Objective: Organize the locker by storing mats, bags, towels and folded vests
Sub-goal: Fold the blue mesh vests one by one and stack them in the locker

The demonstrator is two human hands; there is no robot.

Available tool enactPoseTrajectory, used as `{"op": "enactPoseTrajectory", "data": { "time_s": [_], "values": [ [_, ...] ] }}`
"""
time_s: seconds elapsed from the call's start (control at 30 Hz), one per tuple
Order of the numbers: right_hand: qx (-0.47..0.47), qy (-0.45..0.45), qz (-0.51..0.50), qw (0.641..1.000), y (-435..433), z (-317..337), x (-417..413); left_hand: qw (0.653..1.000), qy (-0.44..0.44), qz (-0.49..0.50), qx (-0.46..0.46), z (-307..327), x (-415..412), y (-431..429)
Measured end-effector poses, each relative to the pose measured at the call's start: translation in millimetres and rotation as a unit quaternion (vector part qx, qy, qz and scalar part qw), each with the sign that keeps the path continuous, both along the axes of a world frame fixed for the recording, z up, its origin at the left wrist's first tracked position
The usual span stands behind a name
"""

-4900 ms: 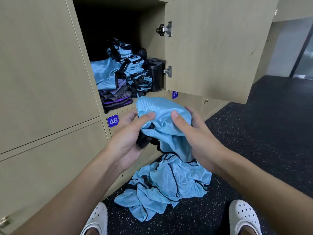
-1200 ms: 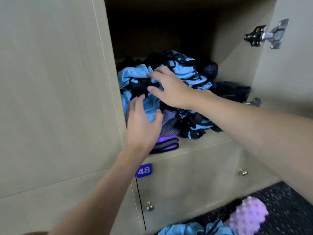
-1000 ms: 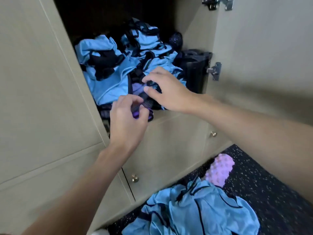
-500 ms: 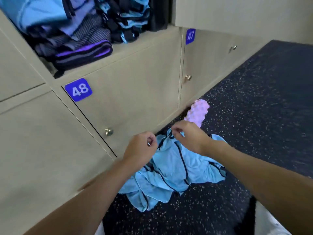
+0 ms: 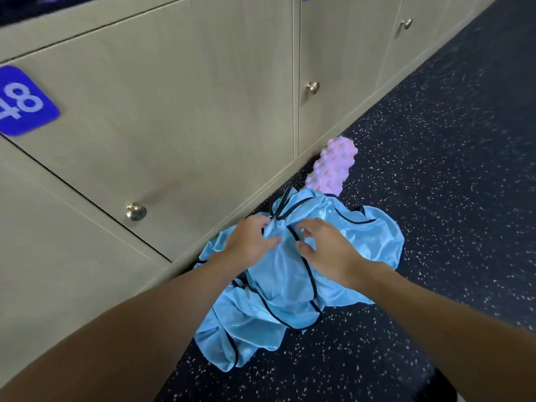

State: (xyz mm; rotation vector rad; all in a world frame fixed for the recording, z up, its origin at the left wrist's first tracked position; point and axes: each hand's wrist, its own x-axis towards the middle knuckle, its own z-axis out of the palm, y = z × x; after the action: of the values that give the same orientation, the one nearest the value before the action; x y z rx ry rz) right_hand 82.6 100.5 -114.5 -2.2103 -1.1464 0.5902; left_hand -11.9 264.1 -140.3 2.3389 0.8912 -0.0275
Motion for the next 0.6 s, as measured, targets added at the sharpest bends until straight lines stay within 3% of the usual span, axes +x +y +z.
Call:
{"op": "enactPoseTrajectory", "data": {
  "time_s": [0.13, 0.23, 0.47, 0.6],
  "values": [
    [0.012, 0.019, -0.022, 0.999, 7.6, 1.1, 8.2, 0.998, -0.057, 0.026, -0.002, -1.5, 6.7, -2.1],
    [0.051, 0.017, -0.031, 0.998, 12.7, 14.5, 15.2, 0.992, -0.121, -0.015, 0.022, 18.3, 7.0, -0.8],
    [0.152, -0.009, 0.032, 0.988, 29.6, 99.3, 30.2, 0.972, -0.192, -0.125, 0.044, 133.9, 8.3, 1.0],
    [0.162, 0.006, 0.007, 0.987, 23.8, 171.1, 29.0, 0.961, -0.227, -0.141, 0.076, 207.1, 2.1, 0.1]
  ]
}}
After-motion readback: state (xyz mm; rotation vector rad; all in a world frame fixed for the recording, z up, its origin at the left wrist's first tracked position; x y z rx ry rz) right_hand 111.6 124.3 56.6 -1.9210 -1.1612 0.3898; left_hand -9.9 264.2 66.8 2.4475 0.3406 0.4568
